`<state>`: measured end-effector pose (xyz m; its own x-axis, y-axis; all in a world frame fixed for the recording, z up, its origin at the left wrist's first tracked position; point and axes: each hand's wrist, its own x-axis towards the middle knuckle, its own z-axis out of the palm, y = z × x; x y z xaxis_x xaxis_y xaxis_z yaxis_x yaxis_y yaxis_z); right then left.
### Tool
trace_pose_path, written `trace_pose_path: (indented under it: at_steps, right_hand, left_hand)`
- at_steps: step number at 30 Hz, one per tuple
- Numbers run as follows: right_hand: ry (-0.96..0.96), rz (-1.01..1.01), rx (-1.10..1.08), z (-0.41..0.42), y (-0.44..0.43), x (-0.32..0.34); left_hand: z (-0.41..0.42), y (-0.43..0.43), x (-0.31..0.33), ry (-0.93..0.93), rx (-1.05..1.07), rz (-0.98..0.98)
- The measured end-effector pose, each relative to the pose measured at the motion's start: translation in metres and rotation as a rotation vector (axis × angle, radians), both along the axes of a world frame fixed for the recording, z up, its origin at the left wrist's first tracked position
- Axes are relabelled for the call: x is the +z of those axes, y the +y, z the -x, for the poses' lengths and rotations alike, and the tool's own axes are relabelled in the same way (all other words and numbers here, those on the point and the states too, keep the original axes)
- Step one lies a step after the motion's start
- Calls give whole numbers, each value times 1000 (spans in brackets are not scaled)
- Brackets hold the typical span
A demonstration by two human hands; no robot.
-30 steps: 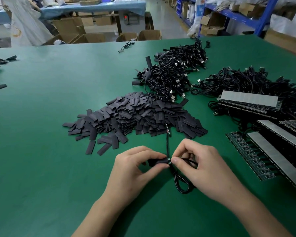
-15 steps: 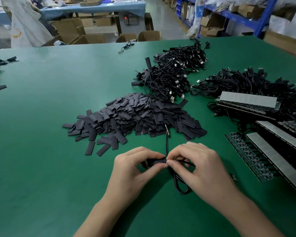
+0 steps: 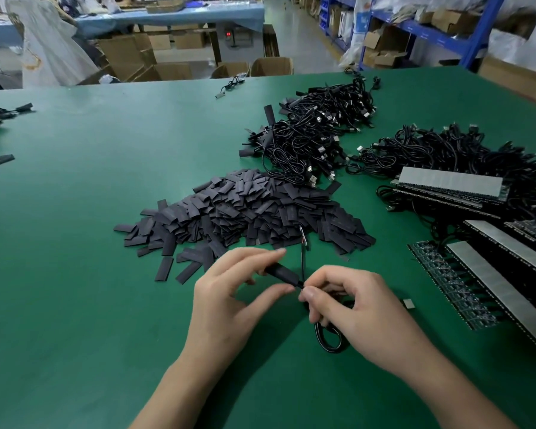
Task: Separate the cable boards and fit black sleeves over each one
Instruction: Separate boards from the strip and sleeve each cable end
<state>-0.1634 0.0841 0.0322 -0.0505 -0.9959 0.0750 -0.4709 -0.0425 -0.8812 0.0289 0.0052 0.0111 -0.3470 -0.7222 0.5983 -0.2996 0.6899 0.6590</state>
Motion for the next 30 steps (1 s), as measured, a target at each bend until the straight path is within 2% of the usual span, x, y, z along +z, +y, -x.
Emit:
trace_pose_path:
  at_steps: [4, 8, 15, 19, 30]
  right_hand:
    - [-74, 3, -27, 3, 0, -1]
    - [-58, 4, -22, 1, 1, -1]
    - [-51, 8, -46, -3, 2, -3]
    - [-76, 13, -50, -3, 2, -2]
    - [-105, 17, -59, -4, 2, -2]
  left_hand:
    - [-2, -2, 1, 112, 100, -85]
    - [-2, 1, 1, 108, 103, -98]
    - [-1, 1, -1, -41, 155, 98]
    - [-2, -1, -1, -82, 125, 146]
    - [2, 3, 2, 20, 94, -28]
